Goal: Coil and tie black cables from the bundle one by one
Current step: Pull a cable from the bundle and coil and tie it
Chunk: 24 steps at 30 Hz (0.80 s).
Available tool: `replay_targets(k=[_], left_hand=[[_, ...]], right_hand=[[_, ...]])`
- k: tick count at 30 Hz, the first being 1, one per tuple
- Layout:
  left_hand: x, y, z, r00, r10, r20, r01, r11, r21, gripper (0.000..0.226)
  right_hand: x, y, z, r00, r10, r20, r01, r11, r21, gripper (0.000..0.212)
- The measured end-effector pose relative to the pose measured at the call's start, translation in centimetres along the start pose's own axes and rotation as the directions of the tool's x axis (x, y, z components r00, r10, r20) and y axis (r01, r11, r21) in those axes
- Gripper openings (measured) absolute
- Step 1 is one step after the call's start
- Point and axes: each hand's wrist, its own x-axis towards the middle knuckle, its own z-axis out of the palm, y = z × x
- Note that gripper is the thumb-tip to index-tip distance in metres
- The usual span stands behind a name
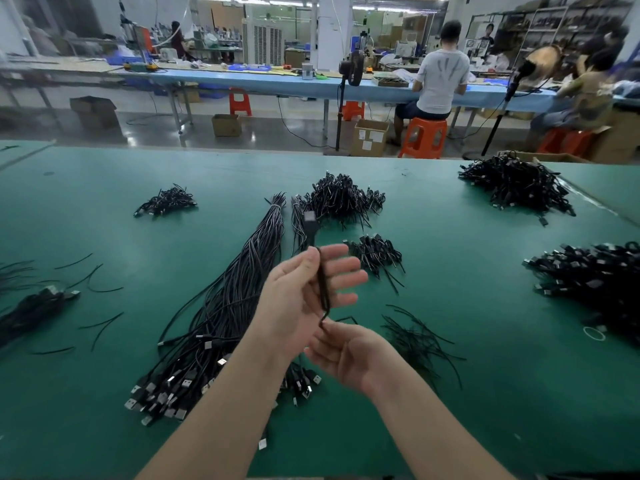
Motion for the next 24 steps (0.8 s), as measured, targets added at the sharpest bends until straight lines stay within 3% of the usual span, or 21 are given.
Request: replay_targets(k=[2,5,7,10,12,15,19,24], left_hand=[[-0.7,-1.1,0.0,0.996,-0.069,0.063,0.068,0.998,0.017,0.035],[-1.7,-2.4,-0.5,0.981,-0.134,0.142,0.133,0.991,0.02,0.037],[-2.1,-2.9,-1.0,0.978,-0.148,0.146,0.143,0.989,0.044,0.037],[-2.2,-3.5,-1.8,0.988,-0.152,0.039,0.148,0.984,0.1,0.036],[-2.1,-4.2,-2.0,0.984,-0.167,-0.064,0.175,0.973,0.149,0.036],[-2.2,-5.4,-1.9,0.969,-0.186,-0.165,0.217,0.955,0.2,0.036],[-2.3,-6.2,-1.8,0.972,-0.162,-0.173,0.197,0.957,0.211,0.033],[-2.3,-6.5,-1.7,0.982,-0.143,-0.123,0.167,0.962,0.215,0.036]], right_hand=[[0.3,-0.4,0.3,0.999,-0.04,0.036,0.045,0.991,-0.125,0.026],[0.1,-2.1,0.0,0.977,-0.107,0.184,0.141,0.973,-0.181,0.048],[-0.5,-3.8,-0.5,0.962,-0.142,0.233,0.206,0.938,-0.28,0.039],[-0.8,-5.7,-0.4,0.968,-0.225,0.108,0.249,0.839,-0.483,0.019],[-0.6,-6.4,0.1,0.946,-0.324,0.0,0.261,0.763,-0.592,0.018],[-0.4,-6.8,1.0,0.892,-0.453,0.0,0.344,0.677,-0.65,0.022],[-0.6,-6.5,1.5,0.844,-0.537,-0.009,0.38,0.609,-0.696,0.024],[-0.9,-6.5,1.8,0.858,-0.514,-0.001,0.395,0.66,-0.639,0.023]])
